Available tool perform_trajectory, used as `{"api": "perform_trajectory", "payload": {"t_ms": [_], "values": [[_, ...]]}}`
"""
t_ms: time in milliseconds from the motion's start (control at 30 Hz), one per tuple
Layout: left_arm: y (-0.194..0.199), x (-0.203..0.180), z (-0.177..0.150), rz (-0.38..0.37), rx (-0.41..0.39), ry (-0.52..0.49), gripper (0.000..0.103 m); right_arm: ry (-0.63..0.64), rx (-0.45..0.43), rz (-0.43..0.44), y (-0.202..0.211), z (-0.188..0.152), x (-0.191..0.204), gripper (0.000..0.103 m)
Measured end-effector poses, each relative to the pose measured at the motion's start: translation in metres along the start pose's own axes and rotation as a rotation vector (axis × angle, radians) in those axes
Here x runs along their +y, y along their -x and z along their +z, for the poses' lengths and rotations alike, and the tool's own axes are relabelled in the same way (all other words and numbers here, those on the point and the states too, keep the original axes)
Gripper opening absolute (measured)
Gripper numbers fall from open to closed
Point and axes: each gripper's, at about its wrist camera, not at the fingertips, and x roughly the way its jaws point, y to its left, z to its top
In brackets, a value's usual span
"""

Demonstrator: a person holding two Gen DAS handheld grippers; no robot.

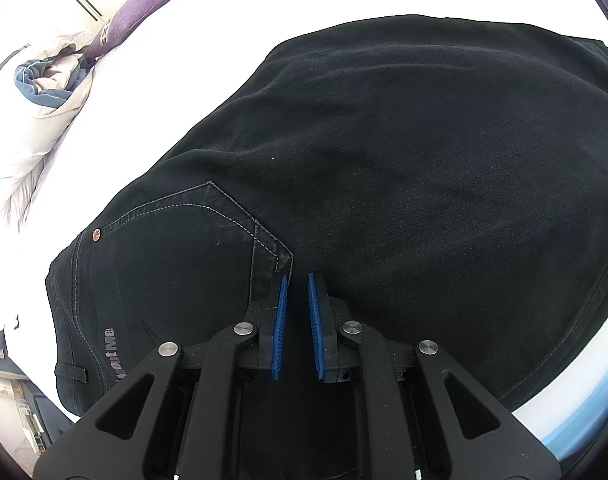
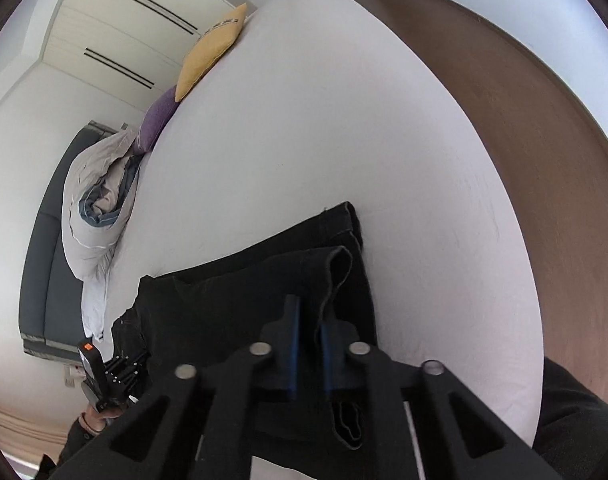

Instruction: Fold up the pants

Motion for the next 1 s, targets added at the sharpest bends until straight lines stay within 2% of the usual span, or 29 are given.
{"api": "perform_trajectory", "payload": {"t_ms": [133,200,267,300,333,367,400,433,500,533,567,600,633,667,767,867,1000], "values": [[0.000,-0.001,-0.002,0.005,-0.005,-0.009,0.011,0.054,-0.041,0.083,0.027,0.002,0.028,0.004],[0.001,-0.002,-0.002,0.004,-0.005,-0.010,0.011,0.023,-0.074,0.230,0.049,0.007,0.052,0.004],[0.000,-0.002,-0.002,0.003,-0.005,-0.004,0.011,0.023,-0.152,0.383,0.071,0.012,0.065,0.004],[0.000,-0.002,-0.002,0.003,-0.007,-0.003,0.011,0.002,-0.173,0.413,0.071,0.018,0.061,0.003],[0.000,-0.002,-0.001,0.005,-0.008,-0.005,0.011,-0.055,-0.158,0.363,0.063,0.027,0.048,0.004],[0.000,-0.003,-0.002,0.007,-0.009,-0.009,0.011,-0.215,-0.100,0.259,0.046,0.038,0.027,0.004],[0.000,-0.003,-0.001,0.008,-0.009,-0.014,0.011,-0.361,-0.066,0.240,0.039,0.041,0.008,0.004],[0.001,-0.004,-0.001,0.008,-0.008,-0.014,0.011,-0.400,-0.083,0.283,0.042,0.046,0.006,0.004],[0.001,-0.004,-0.002,0.008,-0.006,-0.008,0.011,-0.285,-0.180,0.313,0.061,0.056,0.027,0.005],[0.000,-0.005,-0.003,0.010,-0.008,-0.009,0.011,-0.246,-0.218,0.310,0.066,0.061,0.033,0.011],[0.000,-0.005,-0.003,0.012,-0.009,-0.012,0.011,-0.236,-0.219,0.256,0.067,0.066,0.031,0.037],[0.000,-0.006,-0.004,0.014,-0.009,-0.016,0.011,-0.238,-0.208,0.116,0.066,0.068,0.026,0.049],[0.001,-0.006,-0.005,0.015,-0.008,-0.019,0.011,-0.247,-0.207,-0.026,0.067,0.067,0.020,0.052],[0.002,-0.007,-0.005,0.016,-0.008,-0.018,0.011,-0.248,-0.215,-0.088,0.069,0.063,0.013,0.052],[0.003,-0.007,-0.007,0.015,-0.015,-0.008,0.011,-0.217,-0.195,0.031,0.073,0.040,0.003,0.052],[0.004,-0.009,-0.006,0.023,-0.010,-0.020,0.011,-0.091,-0.146,0.115,0.063,0.014,0.014,0.052],[0.004,-0.011,-0.004,0.024,-0.004,-0.022,0.011,-0.022,-0.071,0.162,0.048,-0.010,0.008,0.052]]}}
